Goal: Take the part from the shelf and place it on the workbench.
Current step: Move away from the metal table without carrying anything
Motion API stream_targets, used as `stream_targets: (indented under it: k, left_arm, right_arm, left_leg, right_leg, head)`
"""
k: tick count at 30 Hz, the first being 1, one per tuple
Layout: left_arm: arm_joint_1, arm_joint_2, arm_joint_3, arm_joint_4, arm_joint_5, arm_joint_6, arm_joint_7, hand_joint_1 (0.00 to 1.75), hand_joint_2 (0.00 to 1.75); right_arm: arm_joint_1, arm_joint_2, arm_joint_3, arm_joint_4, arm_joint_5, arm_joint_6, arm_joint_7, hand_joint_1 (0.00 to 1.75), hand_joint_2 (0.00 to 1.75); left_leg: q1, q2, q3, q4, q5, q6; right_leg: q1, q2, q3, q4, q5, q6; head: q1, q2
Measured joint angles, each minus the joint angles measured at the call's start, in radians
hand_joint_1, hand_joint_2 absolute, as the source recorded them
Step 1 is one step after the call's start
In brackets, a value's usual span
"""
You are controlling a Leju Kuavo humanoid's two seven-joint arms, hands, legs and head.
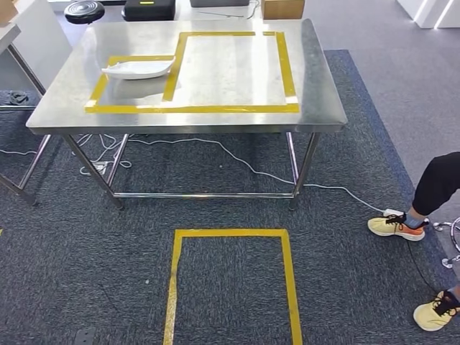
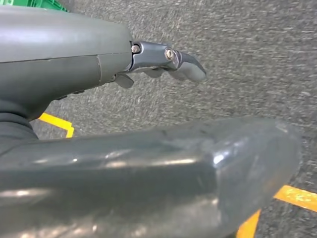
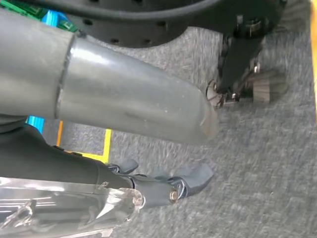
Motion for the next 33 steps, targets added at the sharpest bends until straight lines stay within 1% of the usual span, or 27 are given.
stream_targets:
  k: [1, 2, 3, 4, 5, 7, 8, 9, 11, 12, 13, 15, 16, 17, 18, 19, 21, 22, 23, 24, 26, 27, 28, 29, 31, 32, 33]
  left_arm:
    - [0.0, 0.0, 0.0, 0.0, 0.0, 0.0, 0.0, 0.0, 0.0]
    - [0.0, 0.0, 0.0, 0.0, -0.001, 0.0, 0.0, 0.0, 0.0]
    - [0.0, 0.001, 0.0, 0.0, -0.001, 0.0, 0.0, 0.0, 0.0]
    - [0.0, 0.002, 0.0, 0.0, -0.001, 0.0, 0.0, 0.0, 0.0]
    - [0.0, 0.002, 0.0, 0.0, -0.001, 0.0, 0.0, 0.0, 0.0]
    - [-0.002, 0.002, 0.0, 0.0, -0.001, 0.0, 0.0, 0.0, 0.0]
    - [-0.003, 0.002, 0.0, 0.0, -0.002, 0.0, 0.0, 0.0, 0.0]
    - [-0.003, 0.002, 0.0, 0.0, -0.002, -0.001, 0.0, 0.0, 0.0]
    - [-0.002, 0.001, 0.0, 0.0, -0.003, -0.001, 0.0, 0.0, 0.0]
    - [-0.002, 0.001, 0.0, 0.0, -0.004, -0.002, 0.001, 0.0, 0.0]
    - [-0.002, 0.001, 0.0, 0.0, -0.004, -0.003, 0.001, 0.0, 0.0]
    - [-0.002, 0.002, 0.0, 0.0, -0.005, -0.007, 0.005, 0.0, 0.0]
    - [-0.002, 0.002, 0.0, 0.0, -0.006, -0.008, 0.008, 0.0, 0.0]
    - [-0.002, 0.002, 0.0, 0.0, -0.006, -0.009, 0.01, 0.0, 0.0]
    - [-0.002, 0.002, 0.0, 0.0, -0.007, -0.01, 0.012, 0.0, 0.0]
    - [-0.002, 0.002, 0.0, 0.0, -0.007, -0.01, 0.012, 0.0, 0.0]
    - [-0.002, 0.001, 0.0, 0.0, -0.01, -0.012, 0.013, 0.0, 0.0]
    - [-0.003, 0.001, 0.0, 0.0, -0.011, -0.013, 0.013, 0.0, 0.0]
    - [-0.004, 0.0, 0.0, 0.0, -0.012, -0.014, 0.013, 0.0, 0.0]
    - [-0.004, 0.0, 0.0, 0.0, -0.013, -0.015, 0.012, 0.0, 0.0]
    - [-0.001, 0.001, 0.0, 0.0, -0.013, -0.015, 0.012, 0.0, 0.0]
    - [0.001, 0.002, 0.001, 0.0, -0.013, -0.014, 0.012, 0.0, 0.0]
    - [0.002, 0.002, 0.001, 0.0, -0.013, -0.014, 0.011, 0.0, 0.0]
    - [0.001, 0.002, 0.001, 0.0, -0.014, -0.014, 0.011, 0.0, 0.0]
    - [-0.001, 0.001, 0.001, 0.0, -0.014, -0.013, 0.011, 0.0, 0.0]
    - [-0.001, 0.0, 0.002, 0.0, -0.015, -0.014, 0.011, 0.0, 0.0]
    - [0.001, 0.0, 0.002, 0.0, -0.015, -0.016, 0.011, 0.0, 0.0]
  right_arm:
    - [0.0, 0.0, 0.0, 0.0, 0.0, 0.0, 0.0, 0.0, 0.0]
    - [0.0, 0.0, 0.0, 0.0, 0.0, 0.0, 0.0, 0.0, 0.0]
    - [0.001, 0.0, 0.0, 0.0, 0.0, 0.0, 0.0, 0.0, 0.0]
    - [0.002, 0.0, 0.0, 0.0, 0.0, 0.0, 0.0, 0.0, 0.0]
    - [0.002, 0.0, 0.0, 0.0, 0.0, 0.0, 0.0, 0.0, 0.0]
    - [0.0, 0.0, 0.0, 0.0, 0.0, 0.001, -0.001, 0.0, 0.0]
    - [0.0, 0.0, 0.0, 0.0, 0.0, 0.001, -0.001, 0.0, 0.0]
    - [-0.001, 0.0, 0.0, 0.0, 0.001, 0.001, -0.001, 0.0, 0.0]
    - [0.001, 0.0, 0.0, 0.0, 0.003, 0.001, -0.001, 0.0, 0.0]
    - [0.002, 0.0, 0.0, 0.0, 0.004, 0.001, 0.0, 0.0, 0.0]
    - [0.002, 0.0, 0.0, 0.0, 0.005, 0.001, 0.0, 0.0, 0.0]
    - [0.001, 0.0, 0.0, 0.0, 0.007, 0.003, 0.0, 0.0, 0.0]
    - [0.001, 0.0, 0.0, 0.0, 0.008, 0.004, 0.0, 0.0, 0.0]
    - [0.001, 0.0, -0.001, 0.0, 0.009, 0.006, 0.0, 0.0, 0.0]
    - [0.002, 0.0, -0.001, 0.0, 0.01, 0.006, 0.0, 0.0, 0.0]
    - [0.002, 0.0, -0.001, 0.0, 0.011, 0.007, 0.0, 0.0, 0.0]
    - [0.002, 0.0, -0.002, 0.0, 0.013, 0.007, -0.001, 0.0, 0.0]
    - [0.002, 0.0, -0.003, 0.0, 0.014, 0.007, -0.001, 0.0, 0.0]
    - [0.001, 0.0, -0.003, 0.0, 0.015, 0.008, -0.001, 0.0, 0.0]
    - [0.001, 0.0, -0.004, 0.0, 0.016, 0.008, -0.002, 0.0, 0.0]
    - [0.001, 0.0, -0.005, 0.0, 0.017, 0.008, -0.002, 0.0, 0.0]
    - [0.001, 0.001, -0.005, 0.0, 0.018, 0.009, -0.002, 0.0, 0.0]
    - [0.001, 0.001, -0.005, 0.0, 0.018, 0.01, -0.003, 0.0, 0.0]
    - [0.001, 0.001, -0.005, 0.0, 0.018, 0.011, -0.003, 0.0, 0.0]
    - [0.002, 0.001, -0.006, 0.0, 0.019, 0.011, -0.003, 0.0, 0.0]
    - [0.003, 0.001, -0.006, 0.0, 0.019, 0.011, -0.003, 0.0, 0.0]
    - [0.003, 0.001, -0.007, 0.0, 0.019, 0.011, -0.003, 0.0, 0.0]
  left_leg:
    - [0.0, 0.0, -0.019, 0.062, -0.027, -0.002]
    - [0.0, 0.0, -0.023, 0.097, -0.035, -0.003]
    - [0.0, 0.0, -0.008, 0.092, -0.023, -0.003]
    - [0.001, 0.0, 0.028, 0.045, 0.003, -0.002]
    - [0.001, 0.0, 0.078, -0.026, 0.03, 0.0]
    - [0.0, -0.001, 0.161, -0.156, 0.057, 0.006]
    - [0.0, -0.002, 0.178, -0.187, 0.056, 0.011]
    - [-0.002, -0.002, 0.179, -0.197, 0.054, 0.017]
    - [0.0, -0.002, 0.171, -0.2, 0.059, 0.033]
    - [0.001, -0.001, 0.168, -0.201, 0.063, 0.041]
    - [0.003, -0.001, 0.164, -0.203, 0.068, 0.049]
    - [0.003, -0.002, 0.152, -0.203, 0.077, 0.056]
    - [0.002, -0.004, 0.146, -0.203, 0.082, 0.057]
    - [0.002, -0.008, 0.14, -0.202, 0.087, 0.056]
    - [0.002, -0.014, 0.135, -0.202, 0.092, 0.055]
    - [0.002, -0.021, 0.131, -0.201, 0.097, 0.053]
    - [0.0, -0.038, 0.124, -0.199, 0.105, 0.046]
    - [-0.001, -0.047, 0.119, -0.197, 0.109, 0.042]
    - [-0.002, -0.054, 0.114, -0.195, 0.113, 0.037]
    - [-0.002, -0.062, 0.109, -0.194, 0.118, 0.031]
    - [0.002, -0.074, 0.1, -0.192, 0.124, 0.019]
    - [0.002, -0.071, 0.092, -0.183, 0.116, 0.013]
    - [0.001, -0.06, 0.078, -0.155, 0.094, 0.008]
    - [0.002, -0.045, 0.054, -0.104, 0.06, 0.004]
    - [0.002, -0.022, -0.004, 0.033, -0.013, -0.003]
    - [0.003, -0.018, -0.021, 0.082, -0.031, -0.006]
    - [0.003, -0.015, -0.021, 0.094, -0.028, -0.006]
  right_leg:
    - [0.0, 0.0, -0.012, 0.002, 0.008, 0.0]
    - [0.001, 0.0, -0.024, 0.004, 0.015, 0.0]
    - [0.0, 0.0, -0.034, 0.007, 0.02, 0.001]
    - [0.0, 0.0, -0.043, 0.01, 0.024, 0.004]
    - [0.0, 0.0, -0.05, 0.014, 0.027, 0.006]
    - [0.003, 0.0, -0.063, 0.024, 0.032, 0.014]
    - [0.005, 0.0, -0.069, 0.028, 0.035, 0.019]
    - [0.006, 0.0, -0.073, 0.029, 0.039, 0.025]
    - [0.005, 0.0, -0.081, 0.035, 0.039, 0.036]
    - [0.004, 0.001, -0.09, 0.052, 0.024, 0.042]
    - [0.003, 0.001, -0.107, 0.089, -0.003, 0.048]
    - [0.002, 0.001, -0.161, 0.222, -0.08, 0.057]
    - [0.001, 0.001, -0.185, 0.287, -0.108, 0.059]
    - [0.001, 0.001, -0.196, 0.325, -0.12, 0.06]
    - [0.001, 0.002, -0.187, 0.323, -0.113, 0.059]
    - [0.001, 0.004, -0.156, 0.277, -0.088, 0.056]
    - [-0.002, 0.034, -0.065, 0.128, -0.035, 0.049]
    - [-0.003, 0.051, -0.031, 0.07, -0.021, 0.045]
    - [-0.004, 0.063, -0.014, 0.036, -0.017, 0.041]
    - [-0.003, 0.066, -0.011, 0.027, -0.02, 0.036]
    - [-0.003, 0.048, -0.016, 0.028, -0.014, 0.024]
    - [-0.005, 0.038, -0.017, 0.027, -0.009, 0.017]
    - [-0.007, 0.027, -0.02, 0.025, -0.004, 0.011]
    - [-0.008, 0.015, -0.024, 0.025, 0.0, 0.006]
    - [-0.005, -0.009, -0.033, 0.026, 0.004, 0.002]
    - [-0.004, -0.022, -0.037, 0.026, 0.006, 0.002]
    - [-0.004, -0.034, -0.04, 0.027, 0.007, 0.002]
  head:
    - [0.0, 0.0]
    - [-0.001, 0.0]
    - [-0.001, 0.0]
    - [-0.001, 0.0]
    - [-0.001, 0.0]
    - [-0.001, 0.0]
    - [-0.001, 0.0]
    - [-0.001, 0.0]
    - [-0.001, 0.0]
    - [0.002, 0.0]
    - [0.004, 0.0]
    - [0.009, 0.0]
    - [0.01, 0.0]
    - [0.01, 0.0]
    - [0.01, 0.0]
    - [0.01, 0.0]
    - [0.01, 0.0]
    - [0.009, 0.0]
    - [0.009, 0.0]
    - [0.008, 0.0]
    - [0.008, 0.0]
    - [0.006, 0.0]
    - [0.002, 0.0]
    - [-0.001, 0.0]
    - [-0.007, 0.0]
    - [-0.007, 0.0]
    - [-0.007, 0.0]
